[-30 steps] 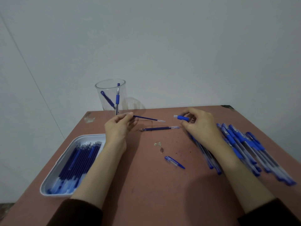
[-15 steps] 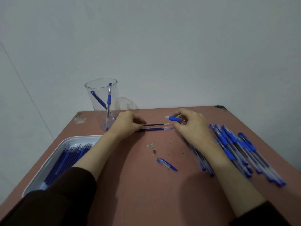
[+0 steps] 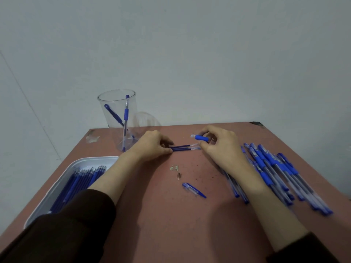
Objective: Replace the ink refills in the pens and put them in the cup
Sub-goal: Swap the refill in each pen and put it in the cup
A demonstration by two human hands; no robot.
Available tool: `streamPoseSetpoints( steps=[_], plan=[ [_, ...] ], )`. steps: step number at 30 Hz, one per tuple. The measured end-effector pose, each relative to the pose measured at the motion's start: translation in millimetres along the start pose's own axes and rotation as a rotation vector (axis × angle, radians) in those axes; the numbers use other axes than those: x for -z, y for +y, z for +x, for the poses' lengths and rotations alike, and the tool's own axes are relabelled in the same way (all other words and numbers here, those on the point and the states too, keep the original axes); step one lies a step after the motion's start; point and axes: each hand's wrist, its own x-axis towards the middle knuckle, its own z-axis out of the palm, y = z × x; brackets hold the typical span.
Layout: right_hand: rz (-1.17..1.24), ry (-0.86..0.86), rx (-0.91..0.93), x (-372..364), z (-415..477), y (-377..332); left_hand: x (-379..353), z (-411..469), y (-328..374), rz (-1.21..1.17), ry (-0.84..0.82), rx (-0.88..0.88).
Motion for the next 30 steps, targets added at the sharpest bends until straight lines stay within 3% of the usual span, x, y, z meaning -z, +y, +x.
streamPoseSetpoints(
  steps=[11, 20, 25, 30],
  plan=[
    [-0.032, -0.027, 0.025, -2.3, -1.8, -4.2, -0.9, 6.3, 1.8, -0.002, 0.026, -0.011],
    [-0.01, -0.132, 0.186, -28.0, -21.0, -23.6, 35.5, -51.7, -9.2, -0.183, 0.242, 0.089],
    [0.017, -0.248, 0.272, -37.2, -31.2, -32.9, 64.0, -110.0, -39.4, -0.07, 0.161, 0.254],
    [0.02, -0.243, 0.287, -38.5, -32.3, -34.8, 66.4, -139.2, -43.2, 0.05, 0.009, 0.417]
  ],
)
